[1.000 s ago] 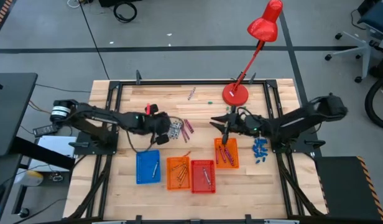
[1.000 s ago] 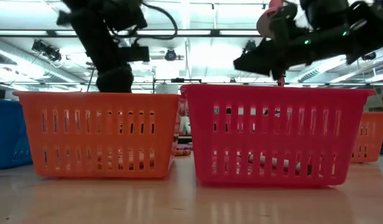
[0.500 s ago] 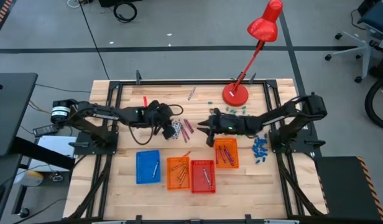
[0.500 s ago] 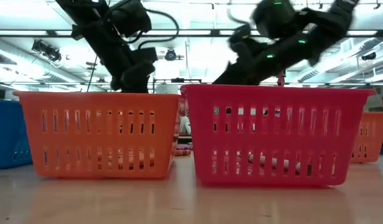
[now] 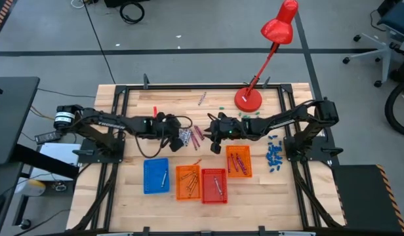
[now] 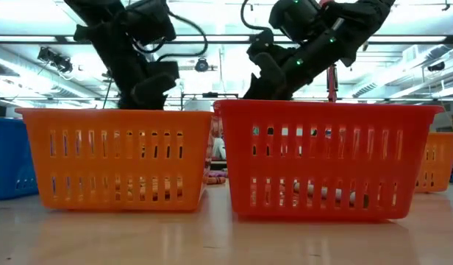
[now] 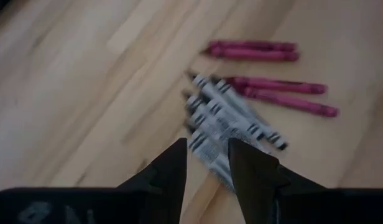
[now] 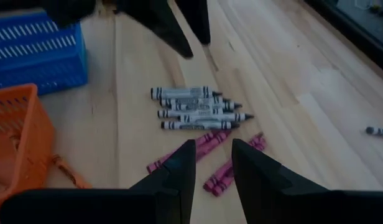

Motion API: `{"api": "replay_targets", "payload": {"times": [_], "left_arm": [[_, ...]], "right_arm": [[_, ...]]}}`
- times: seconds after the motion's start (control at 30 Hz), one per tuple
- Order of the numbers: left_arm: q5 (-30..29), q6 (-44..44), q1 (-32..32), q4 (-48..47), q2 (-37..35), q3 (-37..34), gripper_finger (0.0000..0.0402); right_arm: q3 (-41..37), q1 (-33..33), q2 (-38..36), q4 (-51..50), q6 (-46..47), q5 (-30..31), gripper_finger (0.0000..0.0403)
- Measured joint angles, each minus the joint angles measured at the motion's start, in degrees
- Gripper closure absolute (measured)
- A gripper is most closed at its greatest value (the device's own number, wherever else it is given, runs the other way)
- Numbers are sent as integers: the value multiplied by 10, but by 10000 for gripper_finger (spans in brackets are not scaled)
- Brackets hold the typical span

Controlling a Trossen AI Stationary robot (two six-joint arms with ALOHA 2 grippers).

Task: Sort crayons
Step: Put the black crayon into the blue bin

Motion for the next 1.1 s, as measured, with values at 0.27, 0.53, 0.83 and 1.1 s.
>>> {"api": "replay_targets", "payload": {"times": [0.27,0.53,0.83,1.1], "left_arm": [[56,-92,12,-5,36,0,272],[71,-155,12,-8,93,0,272],[54,-170,12,-5,123,1,272],[57,-130,21,-66,122,4,283]], "right_arm": [[-1,4,2,-25,-4,0,293],[-28,35,2,31,-36,22,293],[-35,40,2,44,-46,29,293],[-35,41,2,48,-47,28,293]]}}
